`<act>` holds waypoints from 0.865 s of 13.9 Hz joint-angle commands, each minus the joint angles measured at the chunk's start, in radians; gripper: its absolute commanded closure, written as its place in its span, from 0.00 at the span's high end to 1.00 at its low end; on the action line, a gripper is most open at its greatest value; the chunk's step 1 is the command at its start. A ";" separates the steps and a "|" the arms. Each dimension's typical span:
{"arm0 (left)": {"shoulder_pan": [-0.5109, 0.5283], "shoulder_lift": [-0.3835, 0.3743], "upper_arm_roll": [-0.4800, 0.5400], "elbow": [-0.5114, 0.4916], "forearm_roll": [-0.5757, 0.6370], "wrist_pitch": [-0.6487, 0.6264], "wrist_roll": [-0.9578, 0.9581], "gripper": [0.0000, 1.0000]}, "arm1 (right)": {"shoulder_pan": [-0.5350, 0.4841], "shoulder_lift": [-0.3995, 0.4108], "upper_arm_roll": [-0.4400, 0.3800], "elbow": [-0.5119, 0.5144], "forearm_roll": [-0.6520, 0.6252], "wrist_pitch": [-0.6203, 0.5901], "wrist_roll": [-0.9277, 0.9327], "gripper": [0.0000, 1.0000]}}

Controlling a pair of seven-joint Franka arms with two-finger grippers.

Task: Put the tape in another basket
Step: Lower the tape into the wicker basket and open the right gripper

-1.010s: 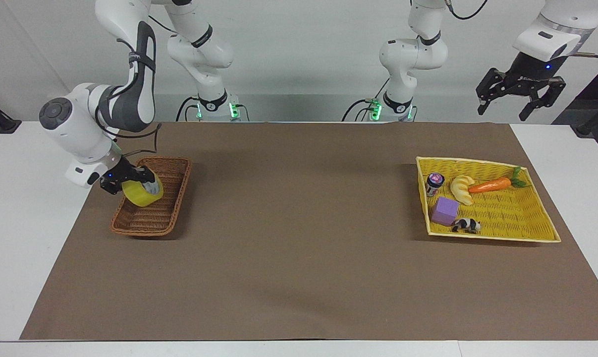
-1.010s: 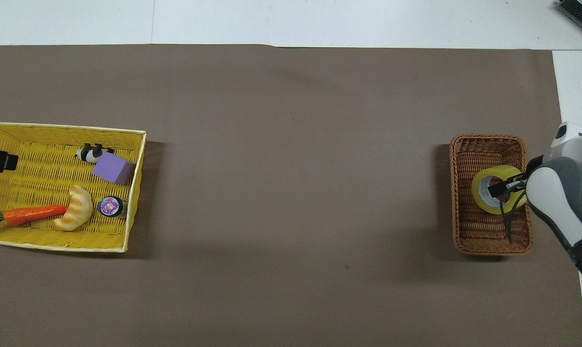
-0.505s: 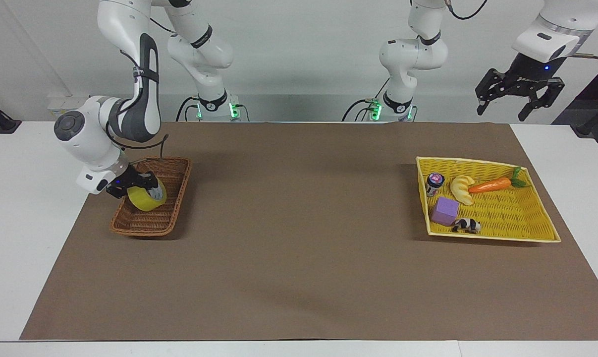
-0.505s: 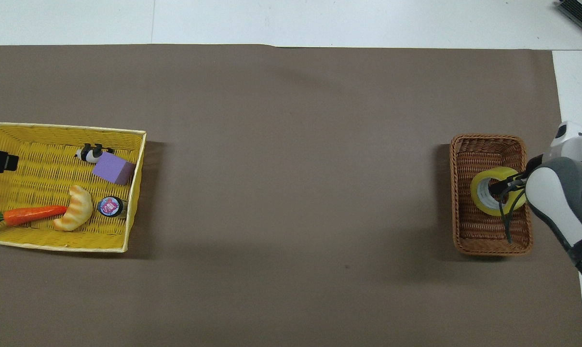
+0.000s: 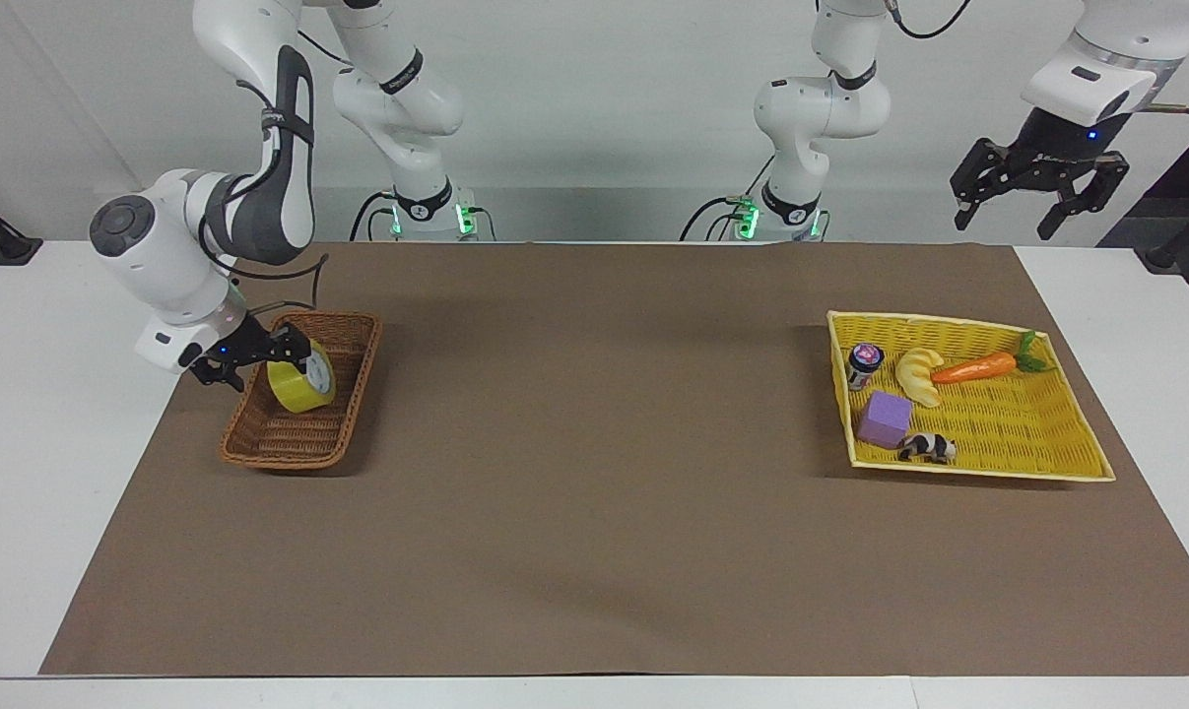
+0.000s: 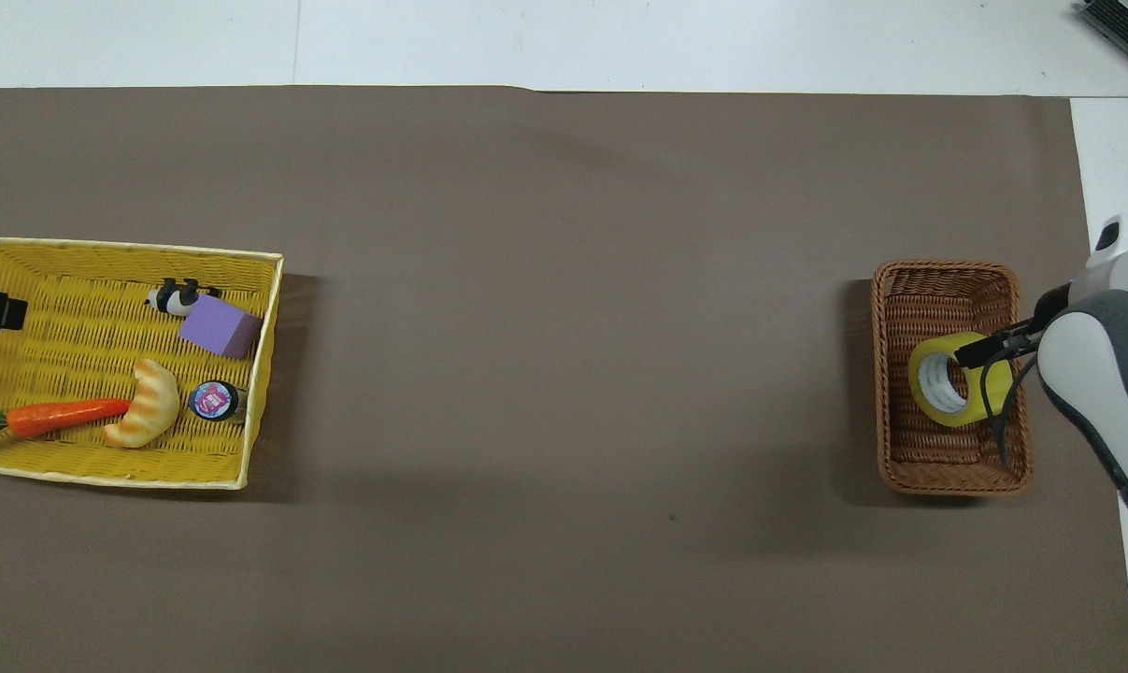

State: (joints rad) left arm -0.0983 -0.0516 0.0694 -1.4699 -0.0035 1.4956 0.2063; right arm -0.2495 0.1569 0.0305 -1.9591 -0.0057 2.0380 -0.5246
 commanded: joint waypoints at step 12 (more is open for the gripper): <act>0.008 -0.019 -0.010 -0.021 0.020 0.014 -0.013 1.00 | 0.225 -0.079 0.014 0.218 -0.056 -0.286 0.597 1.00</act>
State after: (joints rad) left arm -0.0983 -0.0516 0.0691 -1.4698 -0.0029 1.4965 0.2034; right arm -0.0239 0.0868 0.0356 -1.7841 -0.0391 1.7827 -0.0043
